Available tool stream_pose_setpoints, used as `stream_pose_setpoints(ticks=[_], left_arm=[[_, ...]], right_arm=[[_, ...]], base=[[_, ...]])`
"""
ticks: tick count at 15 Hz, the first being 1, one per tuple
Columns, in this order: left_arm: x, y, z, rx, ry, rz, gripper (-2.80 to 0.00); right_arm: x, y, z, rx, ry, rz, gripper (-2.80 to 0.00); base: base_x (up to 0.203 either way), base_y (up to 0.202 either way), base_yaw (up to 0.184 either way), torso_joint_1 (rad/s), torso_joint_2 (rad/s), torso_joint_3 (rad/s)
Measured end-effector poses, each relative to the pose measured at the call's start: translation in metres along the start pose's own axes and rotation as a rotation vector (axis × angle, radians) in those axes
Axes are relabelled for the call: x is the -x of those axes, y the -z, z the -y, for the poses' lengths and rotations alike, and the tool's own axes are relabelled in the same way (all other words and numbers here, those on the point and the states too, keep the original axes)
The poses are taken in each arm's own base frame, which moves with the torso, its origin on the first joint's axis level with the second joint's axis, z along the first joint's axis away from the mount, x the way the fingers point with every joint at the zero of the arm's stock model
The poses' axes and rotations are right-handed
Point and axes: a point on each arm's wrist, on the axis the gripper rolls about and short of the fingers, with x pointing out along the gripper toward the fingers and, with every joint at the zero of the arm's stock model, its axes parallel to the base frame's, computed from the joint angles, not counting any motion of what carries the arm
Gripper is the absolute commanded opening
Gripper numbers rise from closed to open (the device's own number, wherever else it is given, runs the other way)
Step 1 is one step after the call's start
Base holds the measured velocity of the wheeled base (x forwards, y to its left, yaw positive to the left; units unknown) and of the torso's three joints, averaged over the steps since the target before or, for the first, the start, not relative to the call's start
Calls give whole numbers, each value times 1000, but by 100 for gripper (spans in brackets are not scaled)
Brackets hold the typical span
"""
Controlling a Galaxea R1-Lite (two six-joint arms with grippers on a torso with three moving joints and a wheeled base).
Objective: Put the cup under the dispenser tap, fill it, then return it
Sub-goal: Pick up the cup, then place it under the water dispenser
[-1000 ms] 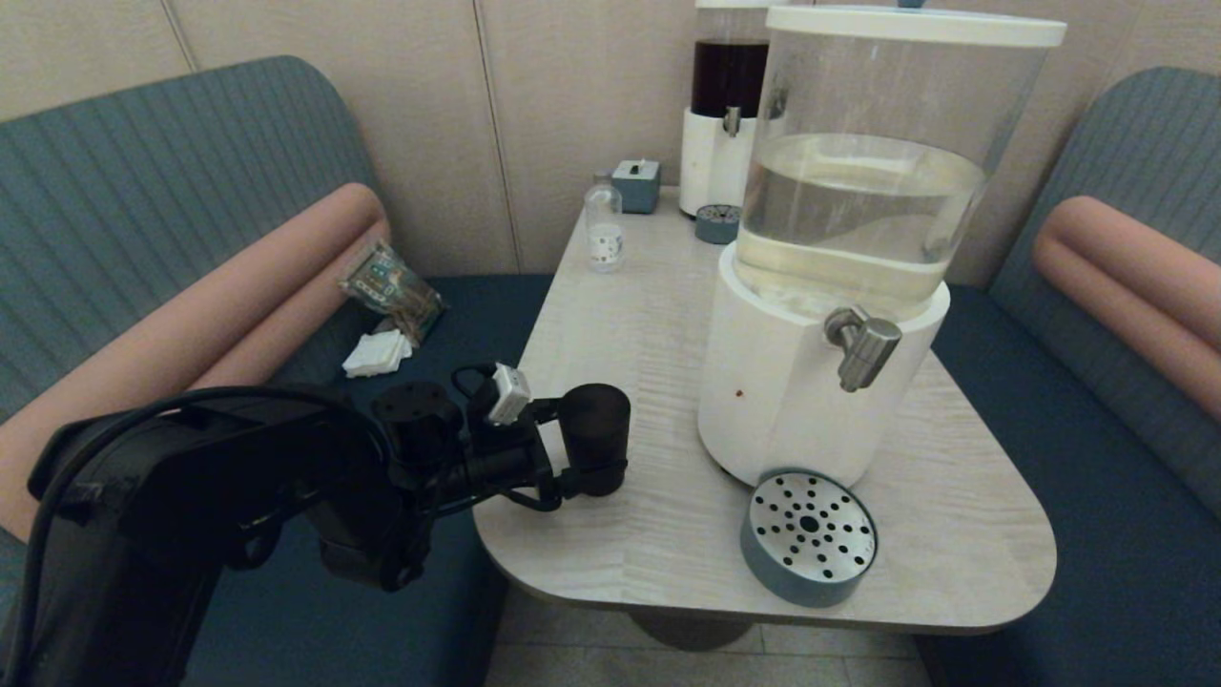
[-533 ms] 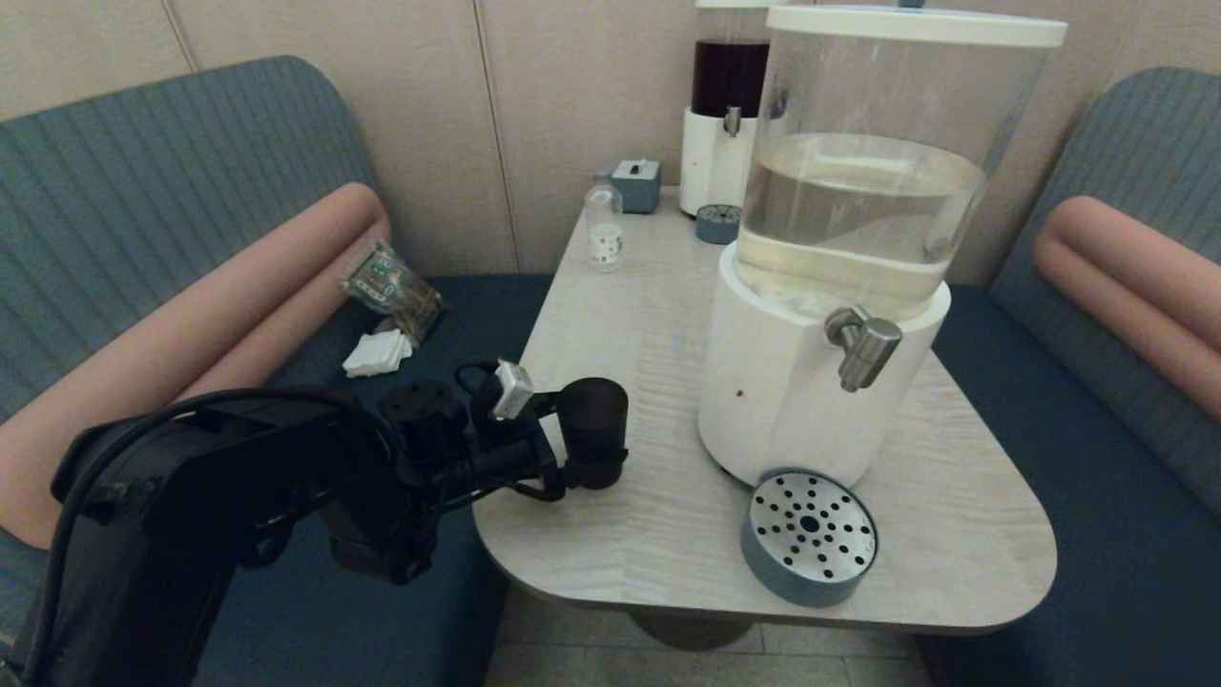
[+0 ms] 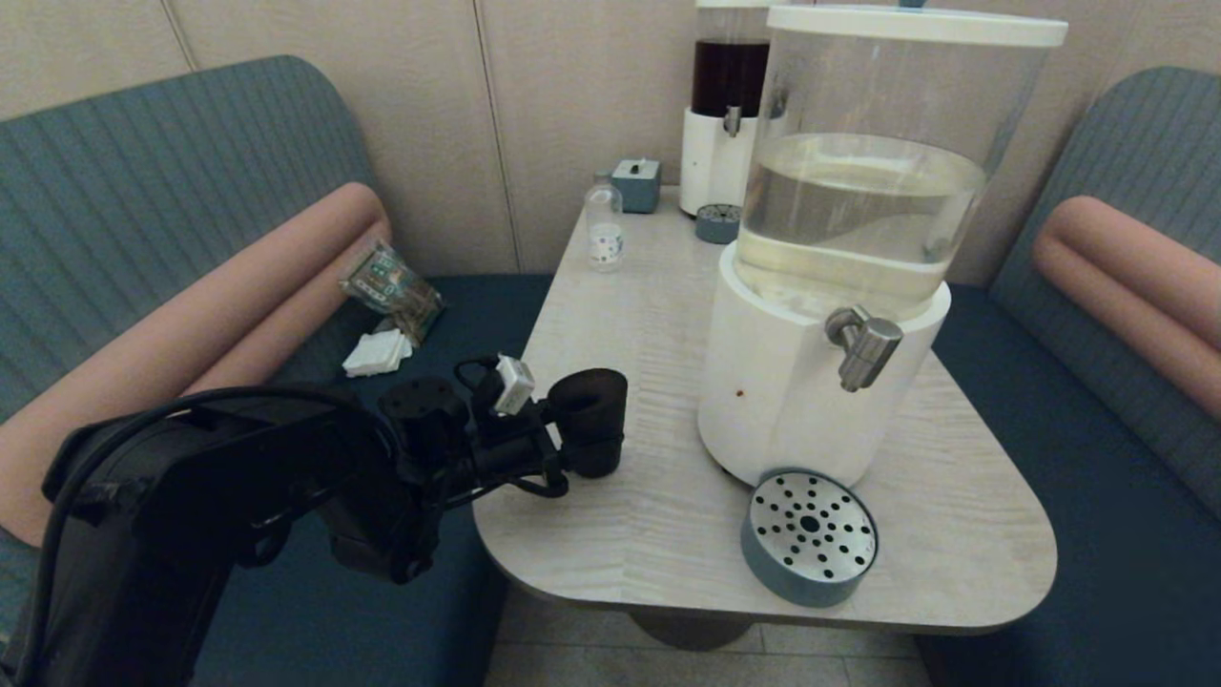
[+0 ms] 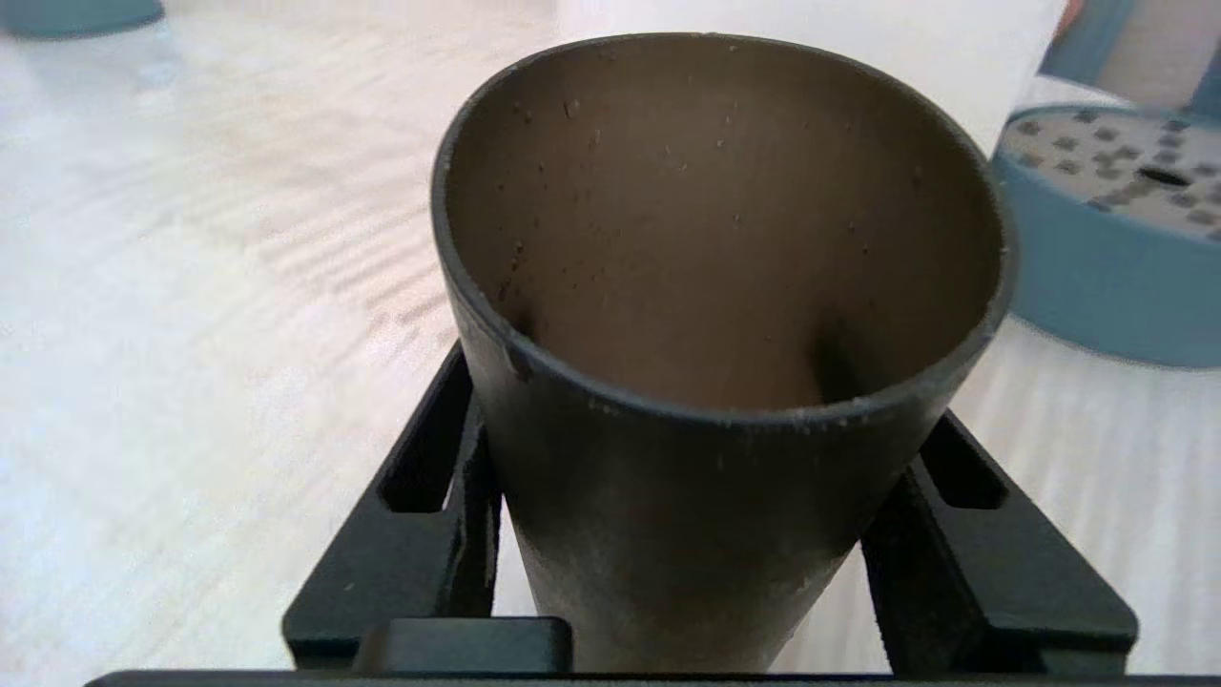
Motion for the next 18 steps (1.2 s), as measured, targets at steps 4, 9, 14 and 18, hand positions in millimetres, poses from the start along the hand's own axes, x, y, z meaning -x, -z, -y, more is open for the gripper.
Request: stream_pose_setpoints(ticks=[4,9,14,18], left_arm=[[-4,-20,30,21,52,-4,-280],[-28,-65,96,52,123,45,-280],[-54,-86,134,60,161,105,-280],[-79,-84,137,56,191,152,-280]], right_arm=[[0,0,0,0,0,0,-280],[0,0,0,0,1,0,-280],[0,0,0,0,-1,0,-280],[0,0,0,0,0,0,-280]], base=[[0,0,0,0,0,0],[0,0,0,0,0,0],[0,0,0,0,0,0],[0,0,0,0,0,0]])
